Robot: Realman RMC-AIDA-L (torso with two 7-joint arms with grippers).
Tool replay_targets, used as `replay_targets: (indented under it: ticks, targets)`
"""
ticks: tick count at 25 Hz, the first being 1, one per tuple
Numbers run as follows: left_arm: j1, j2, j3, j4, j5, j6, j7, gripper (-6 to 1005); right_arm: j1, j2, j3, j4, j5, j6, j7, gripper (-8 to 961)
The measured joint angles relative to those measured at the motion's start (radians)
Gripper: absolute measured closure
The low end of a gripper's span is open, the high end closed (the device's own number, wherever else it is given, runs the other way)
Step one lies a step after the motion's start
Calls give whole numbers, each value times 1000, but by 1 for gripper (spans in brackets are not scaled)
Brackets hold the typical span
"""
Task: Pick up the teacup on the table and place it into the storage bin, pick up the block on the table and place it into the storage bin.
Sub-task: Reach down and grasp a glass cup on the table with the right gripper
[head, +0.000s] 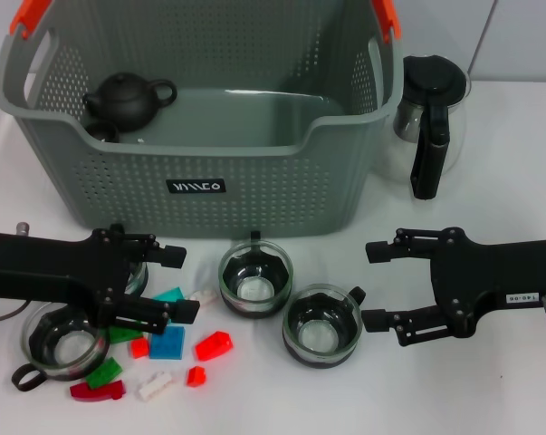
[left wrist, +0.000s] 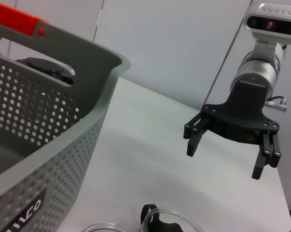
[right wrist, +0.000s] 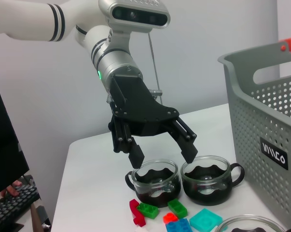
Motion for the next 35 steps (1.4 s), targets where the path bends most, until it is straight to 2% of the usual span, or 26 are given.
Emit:
replay_targets:
  ticks: [15,20,23,26,27,28,31,35]
  targets:
    - [2,1,0,5,1,7,-1,140,-2,-2,1,-2,3,-7,10,26]
    - [6,1,-17,5,-1,6,-2,140,-8,-7,0,-27,1,-69,69,25]
    - [9,1,-40,2,0,0,-2,141,-25,-11,7,-91,-3,-138,113,25]
    - [9,2,-53,1,-3,-1,-2,141,-40,-8,56,-237,6,-206,197,25]
    - [8,3,-55,1,-4,-2,-2,141,-24,-10,97,-328,9,-246,298,25]
    - [7,3,-58,0,-5,-2,-2,141,-24,-10,97,-328,9,-246,298,25]
    - [5,4,-72,-5,-5,-2,-3,141,31,-36,112,-431,5,-264,459,25]
    - [14,5,-77,-15,-3,2,-41,141,119,-96,15,-519,-73,-268,651,25]
